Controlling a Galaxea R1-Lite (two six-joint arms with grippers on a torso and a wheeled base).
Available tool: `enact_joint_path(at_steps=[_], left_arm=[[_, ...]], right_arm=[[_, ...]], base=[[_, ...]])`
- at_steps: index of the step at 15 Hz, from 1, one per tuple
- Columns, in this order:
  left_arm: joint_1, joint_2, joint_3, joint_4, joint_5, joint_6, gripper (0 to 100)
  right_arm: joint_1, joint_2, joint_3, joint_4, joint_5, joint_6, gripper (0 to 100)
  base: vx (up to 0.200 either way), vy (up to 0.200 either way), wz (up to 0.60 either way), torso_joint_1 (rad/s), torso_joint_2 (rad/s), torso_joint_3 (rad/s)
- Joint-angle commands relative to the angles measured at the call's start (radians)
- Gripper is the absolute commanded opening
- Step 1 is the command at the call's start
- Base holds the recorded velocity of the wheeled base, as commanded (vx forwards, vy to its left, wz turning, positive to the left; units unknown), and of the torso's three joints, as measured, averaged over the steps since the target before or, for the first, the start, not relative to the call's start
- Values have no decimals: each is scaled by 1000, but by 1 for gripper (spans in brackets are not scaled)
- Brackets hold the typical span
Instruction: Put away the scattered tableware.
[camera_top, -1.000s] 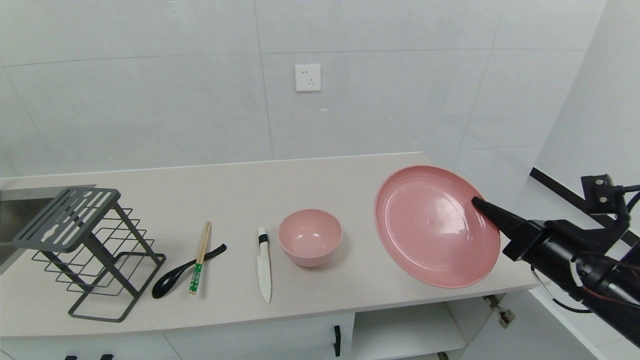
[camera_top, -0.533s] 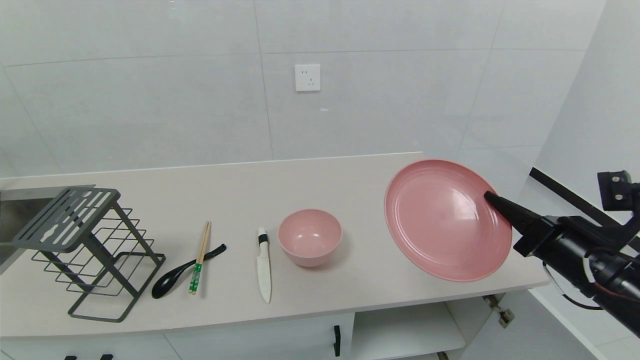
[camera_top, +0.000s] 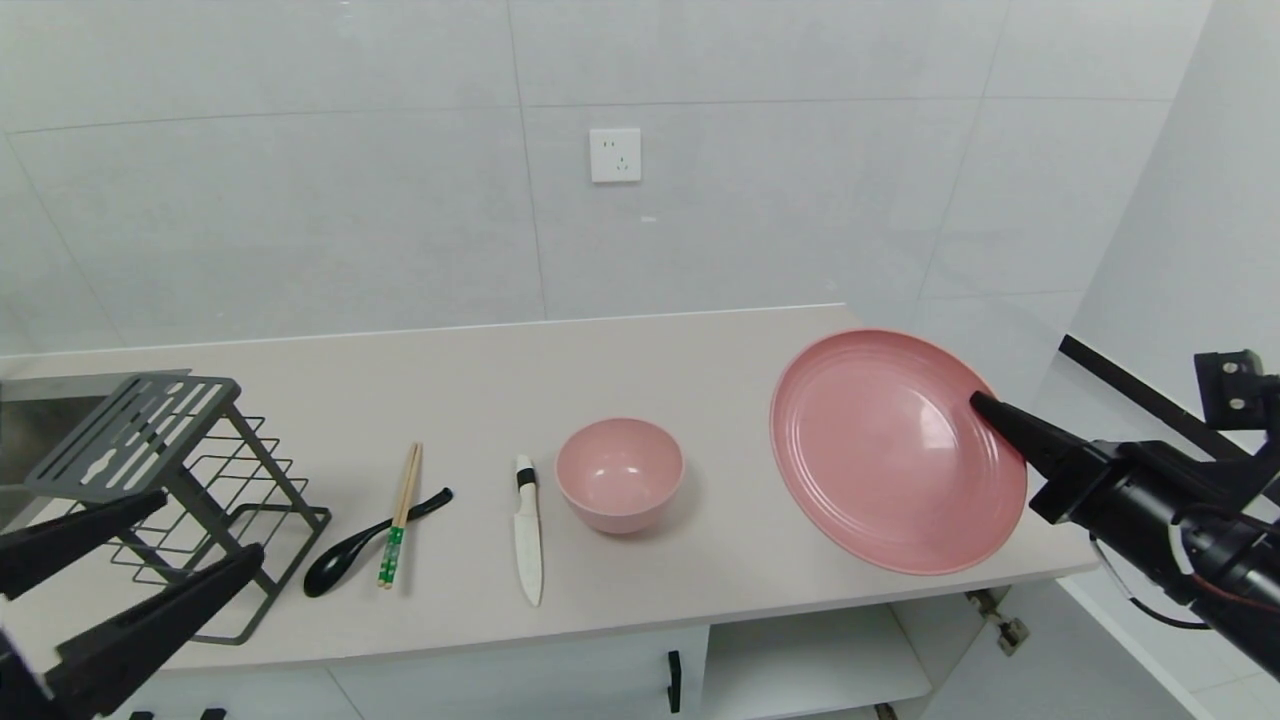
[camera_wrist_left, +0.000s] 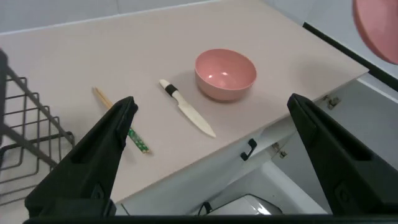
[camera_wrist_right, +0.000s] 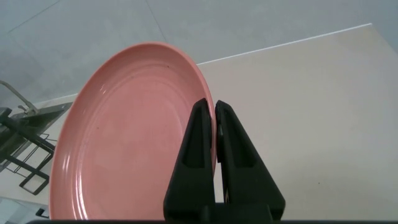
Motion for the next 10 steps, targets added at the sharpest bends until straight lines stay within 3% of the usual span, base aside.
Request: enact_joint_path(at_steps=[1, 3, 5, 6, 7, 8, 10], left_arm=[[-47, 273, -8, -111, -10, 5, 100], [-124, 348, -11, -194, 0, -6, 100], [-137, 428, -48, -219, 0, -38, 100], [-137, 457, -69, -217, 0, -78, 100], [-137, 460, -71, -217, 0, -82, 100], [-139, 519, -114, -216, 2, -184, 100], [-137, 589, -125, -220, 46, -205, 100]], right_arm=[[1, 5, 3, -1, 0, 0, 0], [2, 8, 3, -1, 0, 0, 0], [4, 10, 7, -1, 0, 0, 0], [4, 10, 7, -1, 0, 0, 0], [4, 10, 7, -1, 0, 0, 0], [7, 10, 9, -1, 2, -1, 0], [7, 8, 9, -1, 8, -1, 0]], base=[[0, 0, 0, 0, 0, 0], [0, 0, 0, 0, 0, 0], [0, 0, 0, 0, 0, 0], [0, 0, 0, 0, 0, 0], [0, 0, 0, 0, 0, 0], [0, 0, 0, 0, 0, 0], [0, 0, 0, 0, 0, 0]])
